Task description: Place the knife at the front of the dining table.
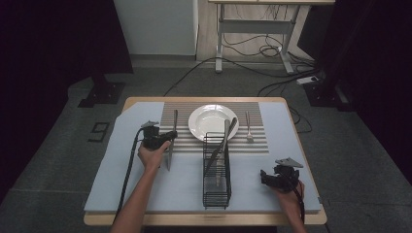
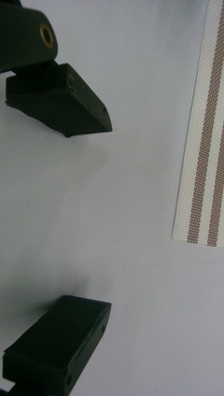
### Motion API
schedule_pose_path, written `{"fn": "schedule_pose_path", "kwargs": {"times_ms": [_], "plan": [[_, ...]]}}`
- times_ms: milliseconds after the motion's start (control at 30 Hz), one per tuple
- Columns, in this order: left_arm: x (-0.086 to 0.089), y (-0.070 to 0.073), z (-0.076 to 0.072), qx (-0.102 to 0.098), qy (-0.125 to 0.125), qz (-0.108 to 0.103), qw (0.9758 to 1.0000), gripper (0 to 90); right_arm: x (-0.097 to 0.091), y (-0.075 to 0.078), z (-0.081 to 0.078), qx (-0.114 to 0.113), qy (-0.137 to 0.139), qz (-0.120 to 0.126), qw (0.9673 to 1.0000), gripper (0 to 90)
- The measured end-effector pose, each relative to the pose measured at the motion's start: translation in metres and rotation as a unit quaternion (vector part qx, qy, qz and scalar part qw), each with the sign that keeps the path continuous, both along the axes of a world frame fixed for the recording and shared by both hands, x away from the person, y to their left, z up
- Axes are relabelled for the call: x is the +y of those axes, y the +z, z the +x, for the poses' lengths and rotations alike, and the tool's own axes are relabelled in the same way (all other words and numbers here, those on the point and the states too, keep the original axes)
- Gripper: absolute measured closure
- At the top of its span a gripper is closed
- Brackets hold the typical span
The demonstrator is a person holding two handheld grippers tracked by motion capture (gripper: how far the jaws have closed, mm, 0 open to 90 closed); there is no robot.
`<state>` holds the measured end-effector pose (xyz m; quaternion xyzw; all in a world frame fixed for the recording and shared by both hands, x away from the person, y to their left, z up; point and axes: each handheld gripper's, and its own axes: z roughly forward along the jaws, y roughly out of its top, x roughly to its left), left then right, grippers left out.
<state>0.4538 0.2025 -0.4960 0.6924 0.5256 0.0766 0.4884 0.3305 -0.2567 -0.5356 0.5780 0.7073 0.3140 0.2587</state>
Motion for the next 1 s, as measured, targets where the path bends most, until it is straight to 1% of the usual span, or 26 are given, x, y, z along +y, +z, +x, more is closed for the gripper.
{"fn": "schedule_pose_path", "kwargs": {"times_ms": [200, 300, 433, 500, 533, 567, 700, 867, 1000], "plan": [[-0.004, -0.009, 0.008, 0.028, 0.01, 0.0, 0.9996, 81.9, 0.0, 0.0, 0.0, 0.0, 0.0, 0.0, 1.0, 11.9], [-0.007, -0.014, 0.012, 0.038, 0.013, 0.005, 0.9992, 81.7, 0.0, 0.0, 0.0, 0.001, 0.0, 0.001, 1.0, 11.9], [-0.012, -0.022, 0.017, 0.056, 0.021, 0.009, 0.9982, 81.6, 0.0, 0.0, 0.0, 0.001, 0.0, 0.001, 1.0, 11.9], [-0.015, -0.026, 0.019, 0.065, 0.025, 0.013, 0.9975, 81.7, 0.0, 0.0, 0.0, 0.001, 0.0, 0.001, 1.0, 11.9], [-0.016, -0.028, 0.02, 0.066, 0.027, 0.022, 0.9972, 82.8, 0.0, 0.0, 0.0, 0.001, 0.0, 0.001, 1.0, 11.9], [-0.017, -0.031, 0.021, 0.073, 0.027, 0.036, 0.9963, 82.9, 0.0, 0.0, 0.0, 0.001, 0.0, 0.001, 1.0, 11.9], [-0.014, -0.033, 0.022, 0.082, 0.031, 0.02, 0.996, 82.8, 0.0, 0.0, 0.0, 0.001, 0.0, 0.001, 1.0, 11.9], [-0.016, -0.032, 0.021, 0.085, 0.039, 0.024, 0.9953, 82.7, 0.0, 0.0, 0.0, 0.001, 0.0, 0.0, 1.0, 11.9], [-0.015, -0.032, 0.023, 0.094, 0.039, 0.013, 0.9947, 81.6, 0.0, 0.0, 0.0, 0.001, 0.0, 0.001, 1.0, 11.9]]}}
